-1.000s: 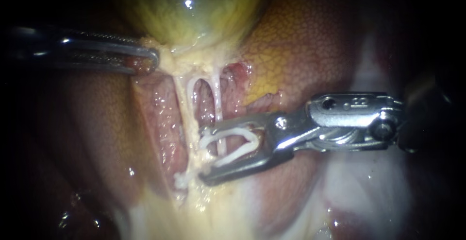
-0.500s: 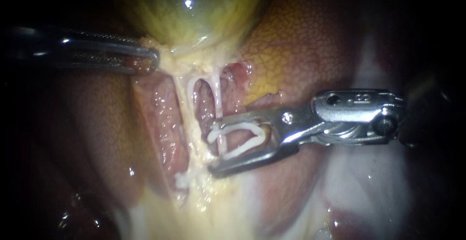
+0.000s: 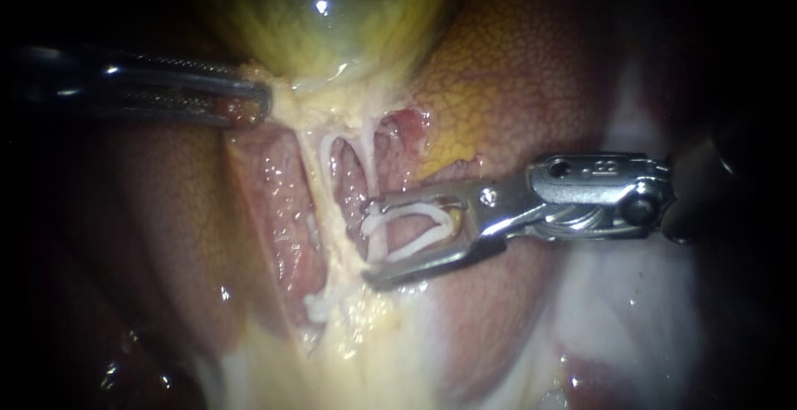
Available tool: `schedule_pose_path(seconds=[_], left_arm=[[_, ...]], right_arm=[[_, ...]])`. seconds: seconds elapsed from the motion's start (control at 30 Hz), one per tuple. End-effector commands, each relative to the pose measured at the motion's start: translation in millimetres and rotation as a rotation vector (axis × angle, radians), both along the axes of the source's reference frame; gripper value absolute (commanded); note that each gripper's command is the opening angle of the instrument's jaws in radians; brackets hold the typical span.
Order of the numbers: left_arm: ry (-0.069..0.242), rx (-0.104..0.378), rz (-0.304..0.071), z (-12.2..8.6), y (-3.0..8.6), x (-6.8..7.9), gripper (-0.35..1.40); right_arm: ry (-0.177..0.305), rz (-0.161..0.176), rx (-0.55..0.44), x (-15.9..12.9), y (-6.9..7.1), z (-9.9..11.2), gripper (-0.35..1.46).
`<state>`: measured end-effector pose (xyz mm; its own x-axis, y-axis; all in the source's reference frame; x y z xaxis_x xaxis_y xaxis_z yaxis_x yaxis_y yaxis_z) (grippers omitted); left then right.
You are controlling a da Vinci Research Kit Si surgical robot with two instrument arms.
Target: Clipping second clip left tube
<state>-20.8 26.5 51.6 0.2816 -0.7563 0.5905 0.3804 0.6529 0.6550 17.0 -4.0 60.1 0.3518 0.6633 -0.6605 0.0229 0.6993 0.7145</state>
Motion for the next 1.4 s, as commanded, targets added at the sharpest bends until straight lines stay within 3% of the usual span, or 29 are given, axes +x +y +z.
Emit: schedule_pose_path(seconds=[0.03,0.37,0.57,0.97,1.4], left_arm=[[0.000,0.000,0.000,0.0,0.0,0.0,-0.35],[0.000,0.000,0.000,0.0,0.0,0.0,-0.35],[0.000,-0.001,0.000,0.1,-0.1,0.0,-0.35],[0.000,-0.001,0.000,0.2,0.0,0.0,-0.35],[0.000,-0.001,0.000,0.2,0.0,0.0,-0.35]], right_arm=[[0.012,0.003,0.003,0.2,0.0,0.0,0.45],[0.051,-0.014,0.018,0.9,-0.3,-0.3,0.45],[0.100,-0.025,0.029,1.9,-0.1,-0.1,0.44],[0.244,-0.063,0.037,4.0,-0.3,-0.3,0.40],[0.333,-0.123,0.039,5.4,-1.9,-3.2,0.34]])
